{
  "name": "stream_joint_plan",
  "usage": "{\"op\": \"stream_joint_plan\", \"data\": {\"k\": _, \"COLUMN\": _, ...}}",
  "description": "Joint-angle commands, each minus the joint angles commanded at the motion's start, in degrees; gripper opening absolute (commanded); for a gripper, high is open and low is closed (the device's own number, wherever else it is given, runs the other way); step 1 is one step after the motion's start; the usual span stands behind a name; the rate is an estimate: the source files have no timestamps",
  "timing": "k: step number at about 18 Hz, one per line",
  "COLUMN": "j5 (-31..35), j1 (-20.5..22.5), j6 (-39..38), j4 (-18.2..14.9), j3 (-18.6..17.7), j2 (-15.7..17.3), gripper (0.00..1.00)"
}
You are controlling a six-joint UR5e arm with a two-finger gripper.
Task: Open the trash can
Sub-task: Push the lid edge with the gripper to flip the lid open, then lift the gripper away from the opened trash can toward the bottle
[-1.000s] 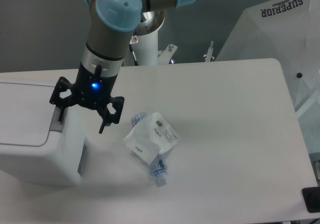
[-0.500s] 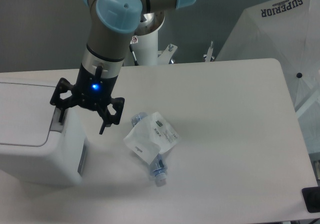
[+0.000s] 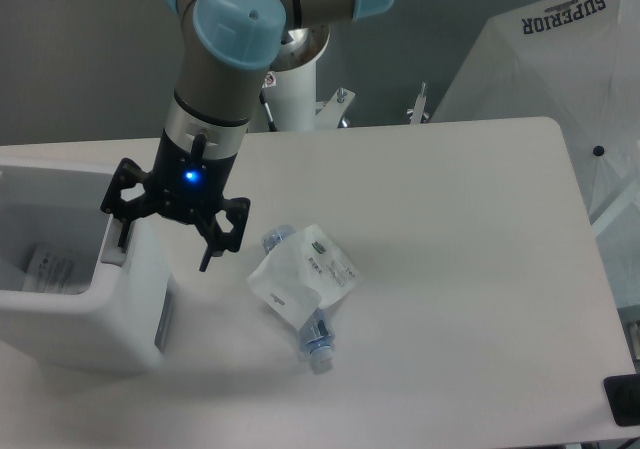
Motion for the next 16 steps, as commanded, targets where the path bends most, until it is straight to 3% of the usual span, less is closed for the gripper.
{"op": "stream_joint_plan", "data": {"k": 5, "j5": 0.2, "j1": 4.2, "j6": 1.3, "j4": 0.8, "j3": 2.3, "j2": 0.4, "gripper": 1.00}}
{"op": "stream_joint_plan", "data": {"k": 12, "j5": 0.3, "j1": 13.2, "j6": 12.7, "j4": 0.9, "j3": 1.1, "j2": 1.7, "gripper": 1.00}}
{"op": "stream_joint_plan", "data": {"k": 16, "j5": 1.0, "j1": 17.9, "j6": 23.3, "j4": 0.7, "j3": 1.1, "j2": 1.7, "gripper": 1.00}}
